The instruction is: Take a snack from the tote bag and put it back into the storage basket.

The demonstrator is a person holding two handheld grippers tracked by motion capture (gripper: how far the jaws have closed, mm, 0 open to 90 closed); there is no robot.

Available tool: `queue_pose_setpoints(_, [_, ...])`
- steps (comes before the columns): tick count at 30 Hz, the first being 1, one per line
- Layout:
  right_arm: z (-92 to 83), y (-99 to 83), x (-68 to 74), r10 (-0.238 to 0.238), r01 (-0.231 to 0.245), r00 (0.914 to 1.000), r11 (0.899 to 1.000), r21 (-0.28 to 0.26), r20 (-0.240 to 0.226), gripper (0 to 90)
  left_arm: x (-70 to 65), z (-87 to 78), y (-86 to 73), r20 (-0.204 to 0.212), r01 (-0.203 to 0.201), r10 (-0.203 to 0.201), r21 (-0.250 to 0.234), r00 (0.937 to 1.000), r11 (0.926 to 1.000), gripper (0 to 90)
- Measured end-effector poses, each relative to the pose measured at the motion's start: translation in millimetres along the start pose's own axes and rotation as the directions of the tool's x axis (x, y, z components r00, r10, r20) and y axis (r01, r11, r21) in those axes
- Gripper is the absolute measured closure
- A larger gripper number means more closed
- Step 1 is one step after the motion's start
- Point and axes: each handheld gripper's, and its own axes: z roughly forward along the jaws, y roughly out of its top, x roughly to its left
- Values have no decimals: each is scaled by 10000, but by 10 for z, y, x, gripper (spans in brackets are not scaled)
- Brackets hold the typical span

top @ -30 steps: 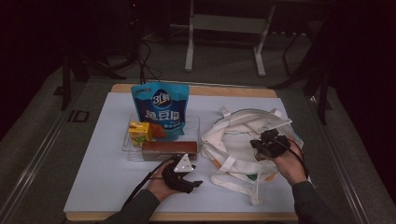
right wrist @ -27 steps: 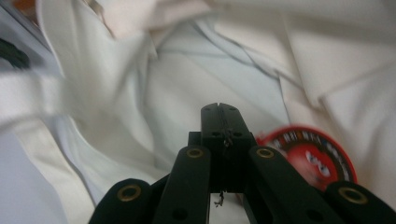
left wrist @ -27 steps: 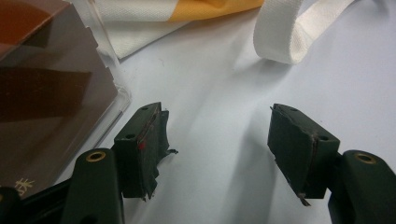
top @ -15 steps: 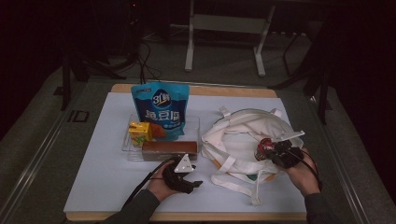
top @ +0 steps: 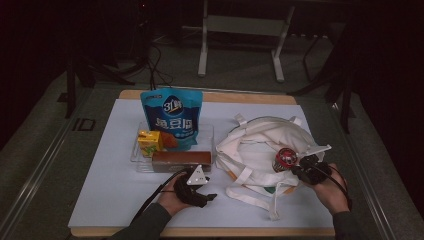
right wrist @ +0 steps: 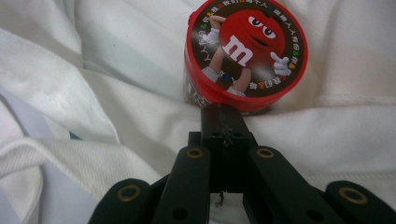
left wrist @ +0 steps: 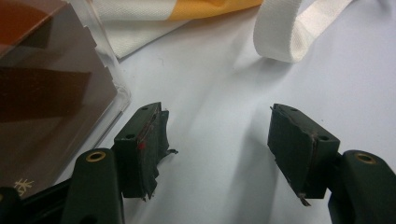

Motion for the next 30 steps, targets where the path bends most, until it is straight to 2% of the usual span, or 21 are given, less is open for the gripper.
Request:
queue_pose_setpoints(7, [61,71,33,10,-11,9999,9999,-103,-103,898,0,0,0,6,-4,4,-4,10000,10000,364])
queue_pose_setpoints(11, [78,109,69,-49,47,9992,10000,-63,-394,807,-2,0,0,7,-23,23,-6,10000,10000,364])
queue_pose_setpoints(16, [-13,119,48,115,-133,9978,9995,-269,-654,764,-2,1,0,0,-22,22,1,10000,10000,364])
queue_pose_setpoints(20, [-87,151,15,266,-295,9979,9984,-478,-598,746,-1,1,1,0,-10,10,3,10000,10000,364])
queue_pose_setpoints(22, [-116,185,-7,315,-345,9982,9977,-587,-519,711,-1,2,1,-8,-5,5,5,10000,10000,364])
queue_pose_setpoints(23, [-124,219,-26,437,-465,9982,9966,-687,-410,648,-3,3,1,-3,15,-15,-5,10000,10000,364])
queue_pose_setpoints(26, [-108,267,-53,721,-742,9970,9940,-799,-292,557,-4,2,0,5,10,-10,1,10000,10000,364])
queue_pose_setpoints(27, [-108,267,-53,721,-742,9970,9940,-799,-292,557,-4,2,0,5,10,-10,1,10000,10000,364])
queue_pose_setpoints(28, [-87,304,-73,967,-978,9952,9916,-852,-166,495,-4,2,1,-1,3,-3,4,10000,10000,364])
queue_pose_setpoints(30, [-68,337,-77,954,-953,9954,9918,-848,-28,441,-3,2,1,-7,-14,14,14,10000,10000,364])
